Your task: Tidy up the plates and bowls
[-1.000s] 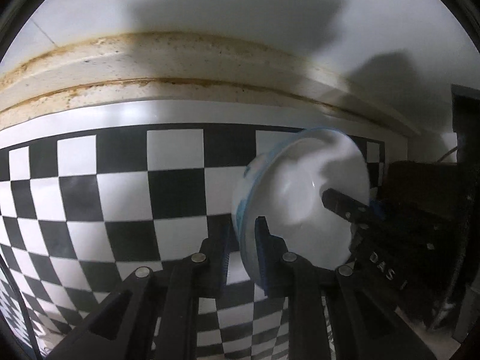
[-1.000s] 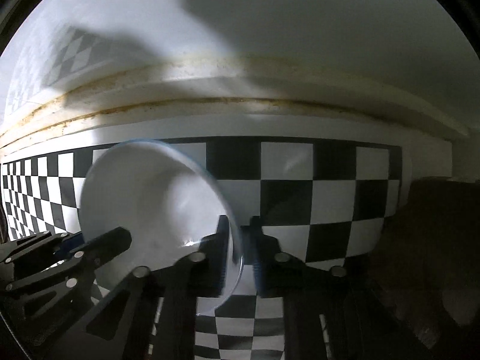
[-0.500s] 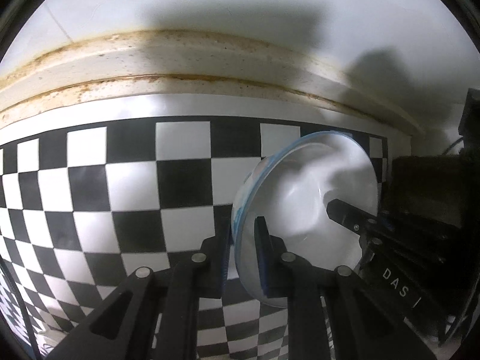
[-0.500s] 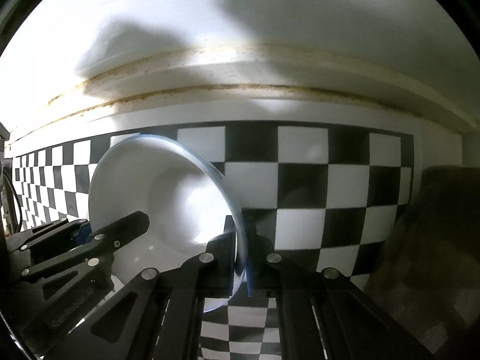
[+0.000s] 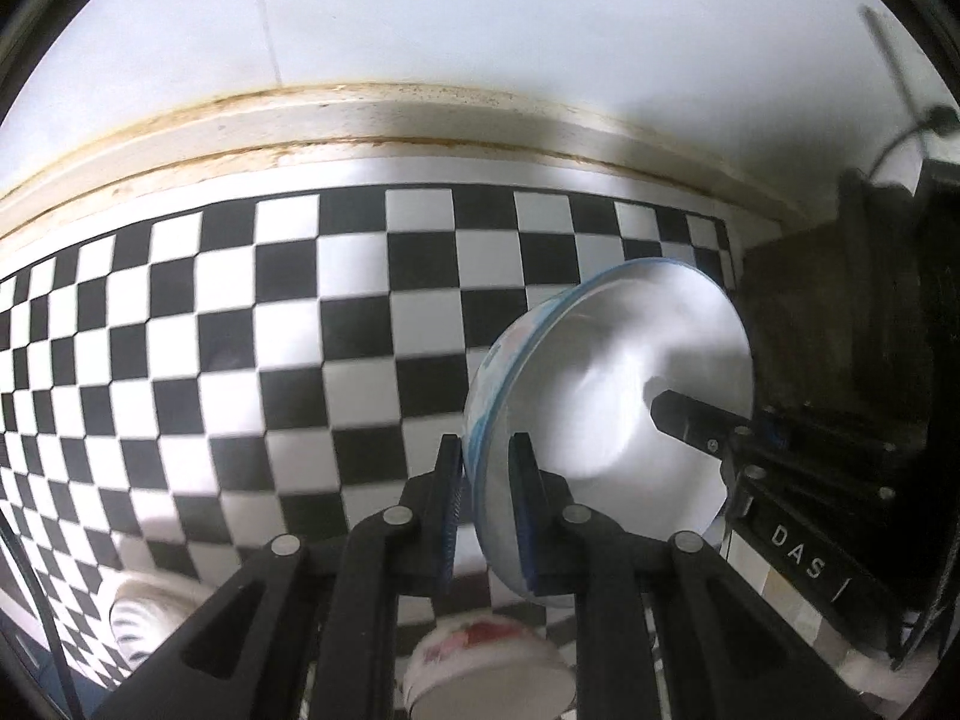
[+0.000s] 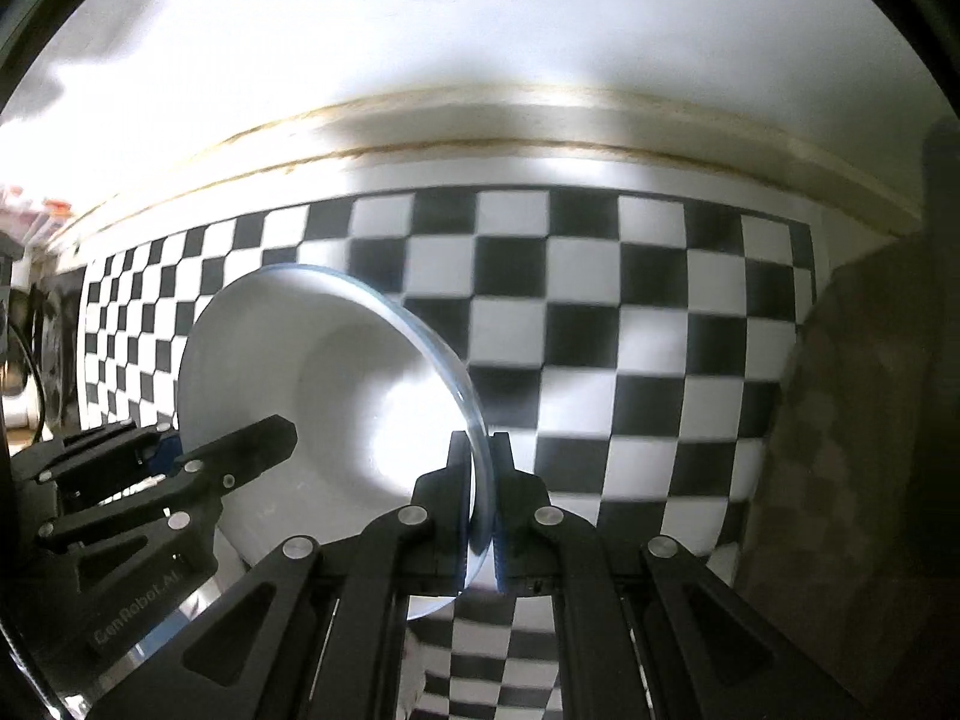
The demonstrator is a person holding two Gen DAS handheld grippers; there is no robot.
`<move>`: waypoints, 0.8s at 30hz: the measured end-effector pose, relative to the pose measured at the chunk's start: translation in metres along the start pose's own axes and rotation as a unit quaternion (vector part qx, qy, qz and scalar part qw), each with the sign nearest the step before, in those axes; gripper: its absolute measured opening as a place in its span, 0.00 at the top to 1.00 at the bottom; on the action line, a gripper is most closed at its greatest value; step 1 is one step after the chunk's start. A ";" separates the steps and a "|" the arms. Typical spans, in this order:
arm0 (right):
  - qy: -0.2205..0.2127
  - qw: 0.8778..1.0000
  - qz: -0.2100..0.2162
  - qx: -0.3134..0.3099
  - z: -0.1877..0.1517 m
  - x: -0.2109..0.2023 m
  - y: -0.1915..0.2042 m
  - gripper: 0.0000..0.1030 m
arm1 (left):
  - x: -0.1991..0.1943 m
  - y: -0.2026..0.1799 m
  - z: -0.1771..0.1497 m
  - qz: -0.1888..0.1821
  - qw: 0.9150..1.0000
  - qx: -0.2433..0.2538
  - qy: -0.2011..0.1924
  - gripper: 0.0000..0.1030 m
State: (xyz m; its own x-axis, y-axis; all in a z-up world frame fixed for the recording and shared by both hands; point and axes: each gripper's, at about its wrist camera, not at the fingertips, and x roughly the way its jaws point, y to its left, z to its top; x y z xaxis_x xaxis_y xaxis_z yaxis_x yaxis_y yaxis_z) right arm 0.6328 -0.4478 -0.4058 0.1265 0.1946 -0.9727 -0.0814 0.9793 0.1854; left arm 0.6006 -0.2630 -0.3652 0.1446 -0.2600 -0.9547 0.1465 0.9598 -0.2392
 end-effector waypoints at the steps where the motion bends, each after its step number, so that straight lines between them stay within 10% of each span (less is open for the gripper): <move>1: -0.004 1.000 0.003 -0.001 -0.008 -0.006 0.002 0.93 | -0.007 0.002 -0.008 0.000 1.000 0.001 -0.005 0.87; 24: -0.041 0.998 0.051 0.013 -0.166 -0.034 0.044 0.92 | -0.051 0.002 -0.138 -0.001 0.999 0.043 -0.020 0.87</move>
State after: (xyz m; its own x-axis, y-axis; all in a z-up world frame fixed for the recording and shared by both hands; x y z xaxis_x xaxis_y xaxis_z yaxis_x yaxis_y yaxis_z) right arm 0.4611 -0.4204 -0.3872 0.1989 0.2966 -0.9341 -0.0720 0.9550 0.2879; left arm 0.4586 -0.2329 -0.3412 0.1837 -0.2676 -0.9459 0.2296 0.9473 -0.2234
